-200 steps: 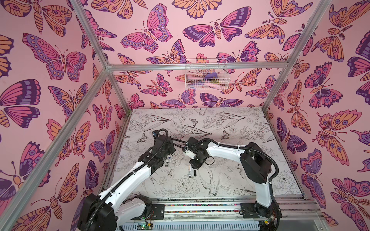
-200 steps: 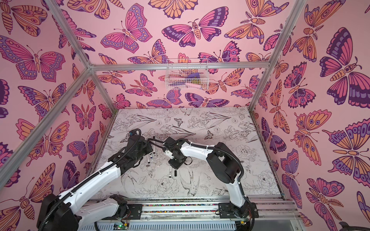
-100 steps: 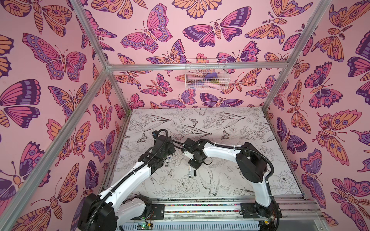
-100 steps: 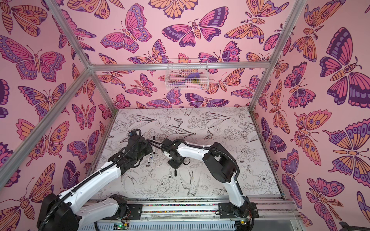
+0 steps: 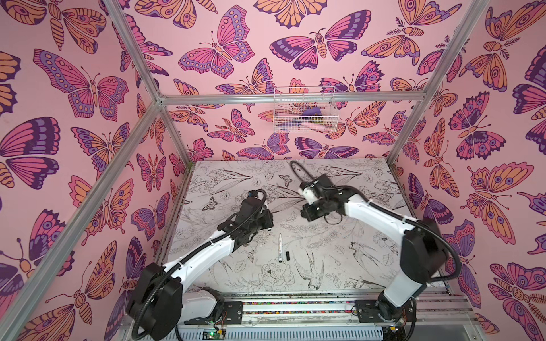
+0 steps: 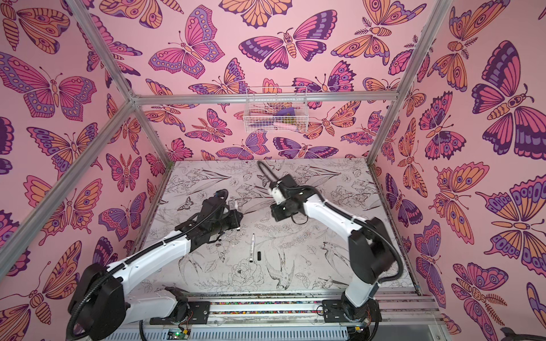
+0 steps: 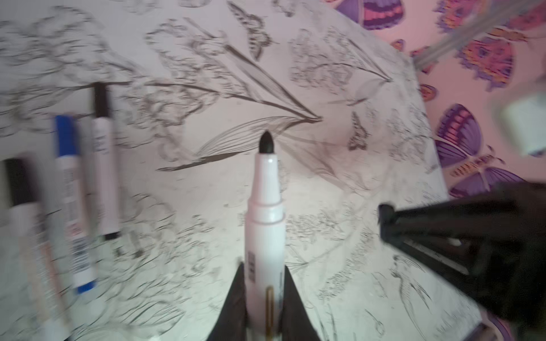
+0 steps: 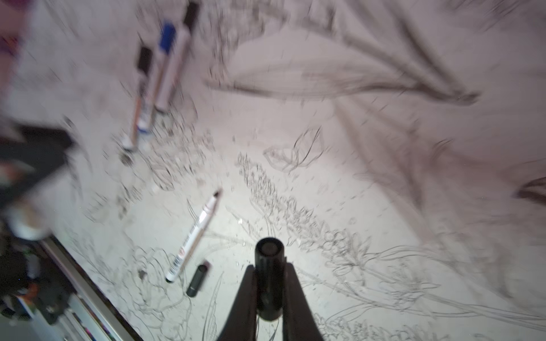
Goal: Insert the pens into the pen caps
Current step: 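Carry the black cap with the right gripper above the left-held marker tip, then lower the black cap onto the marker tip and press down with the right gripper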
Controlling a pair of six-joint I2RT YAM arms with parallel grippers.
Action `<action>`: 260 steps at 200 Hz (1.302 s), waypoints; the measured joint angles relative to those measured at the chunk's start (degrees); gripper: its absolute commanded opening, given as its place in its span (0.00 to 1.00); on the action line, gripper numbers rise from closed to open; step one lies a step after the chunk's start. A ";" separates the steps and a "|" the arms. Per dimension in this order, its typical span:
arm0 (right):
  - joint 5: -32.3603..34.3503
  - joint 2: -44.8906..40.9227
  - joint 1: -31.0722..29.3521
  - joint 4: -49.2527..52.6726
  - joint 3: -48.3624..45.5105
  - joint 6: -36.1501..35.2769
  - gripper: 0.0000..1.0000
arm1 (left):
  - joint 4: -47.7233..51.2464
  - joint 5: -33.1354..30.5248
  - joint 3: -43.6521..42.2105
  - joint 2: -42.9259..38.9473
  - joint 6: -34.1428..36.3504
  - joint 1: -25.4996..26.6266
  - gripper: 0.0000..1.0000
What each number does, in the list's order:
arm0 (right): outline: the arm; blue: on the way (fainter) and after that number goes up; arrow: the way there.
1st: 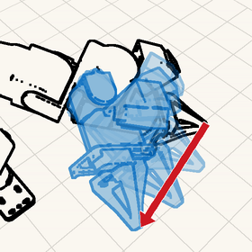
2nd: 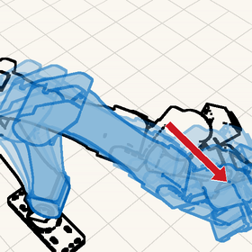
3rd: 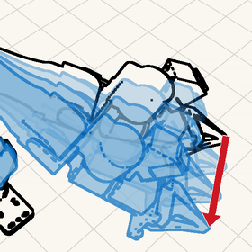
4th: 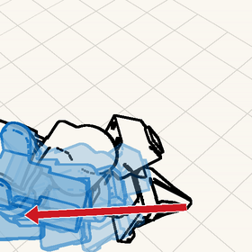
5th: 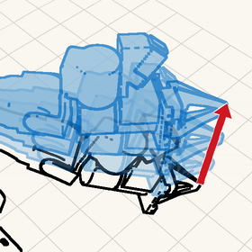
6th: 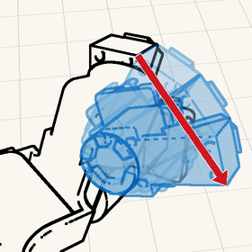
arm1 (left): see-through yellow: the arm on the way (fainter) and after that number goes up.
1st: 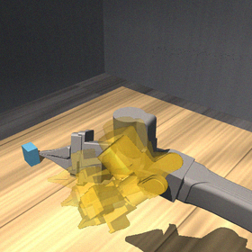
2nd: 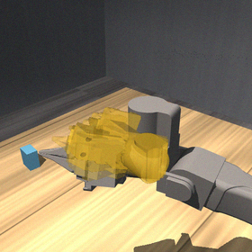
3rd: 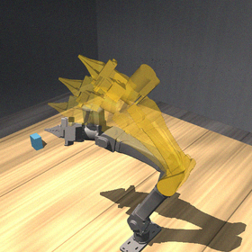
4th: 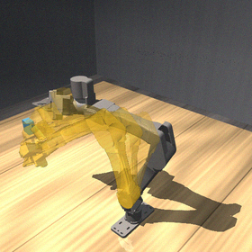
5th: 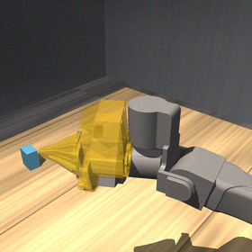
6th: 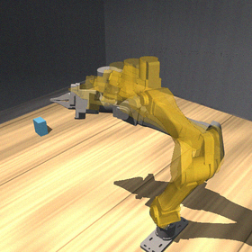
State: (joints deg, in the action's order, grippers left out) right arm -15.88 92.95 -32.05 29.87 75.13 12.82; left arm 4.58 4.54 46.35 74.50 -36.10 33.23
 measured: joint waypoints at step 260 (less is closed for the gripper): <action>-23.98 -12.83 4.96 -18.58 -6.45 9.44 0.02 | -18.18 11.30 1.20 2.84 16.13 9.97 0.00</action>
State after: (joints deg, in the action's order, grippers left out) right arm -39.86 80.12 -27.09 11.29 68.69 22.26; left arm -13.61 15.84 47.55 77.34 -19.97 43.20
